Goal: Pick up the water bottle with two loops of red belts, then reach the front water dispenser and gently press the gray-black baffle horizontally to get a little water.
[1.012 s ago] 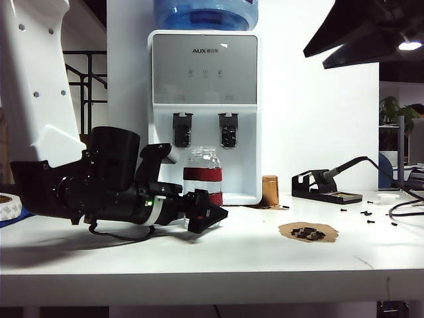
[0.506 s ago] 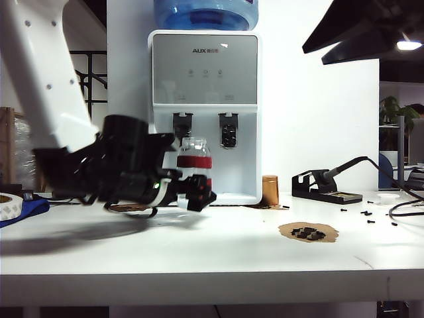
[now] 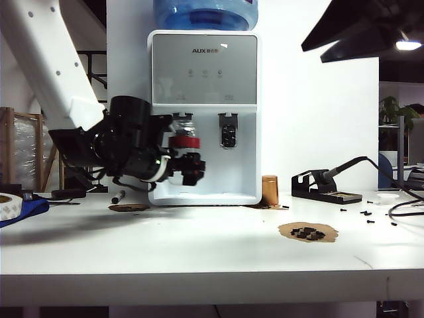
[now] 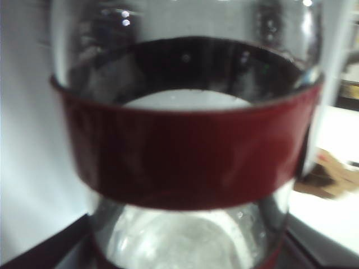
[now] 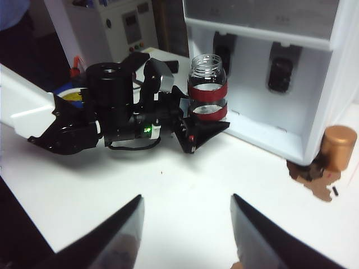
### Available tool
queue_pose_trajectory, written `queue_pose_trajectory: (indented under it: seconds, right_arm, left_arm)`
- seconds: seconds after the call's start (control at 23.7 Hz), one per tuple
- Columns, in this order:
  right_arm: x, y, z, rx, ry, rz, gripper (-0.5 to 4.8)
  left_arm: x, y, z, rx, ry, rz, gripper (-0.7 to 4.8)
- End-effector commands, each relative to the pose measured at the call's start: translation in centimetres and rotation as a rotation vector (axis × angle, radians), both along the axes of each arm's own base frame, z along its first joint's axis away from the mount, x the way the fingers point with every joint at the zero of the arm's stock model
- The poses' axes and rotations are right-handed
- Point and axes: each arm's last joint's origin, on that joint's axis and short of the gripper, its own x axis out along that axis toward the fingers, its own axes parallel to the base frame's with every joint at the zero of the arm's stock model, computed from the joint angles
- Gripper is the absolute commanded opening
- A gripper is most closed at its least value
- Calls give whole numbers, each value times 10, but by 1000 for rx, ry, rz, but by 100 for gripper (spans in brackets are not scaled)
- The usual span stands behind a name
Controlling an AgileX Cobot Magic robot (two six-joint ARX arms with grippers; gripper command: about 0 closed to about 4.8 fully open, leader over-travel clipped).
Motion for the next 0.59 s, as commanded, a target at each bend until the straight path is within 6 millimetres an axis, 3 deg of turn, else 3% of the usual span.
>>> queue_pose_trajectory:
  seconds: [0.04, 0.59]
  right_arm:
    - [1, 1, 7, 13, -50, 12, 252]
    - [0, 2, 7, 35, -44, 49, 252]
  left_arm:
    - [8, 1, 15, -17, -32, 29, -4]
    - [13, 5, 19, -17, -25, 40, -4]
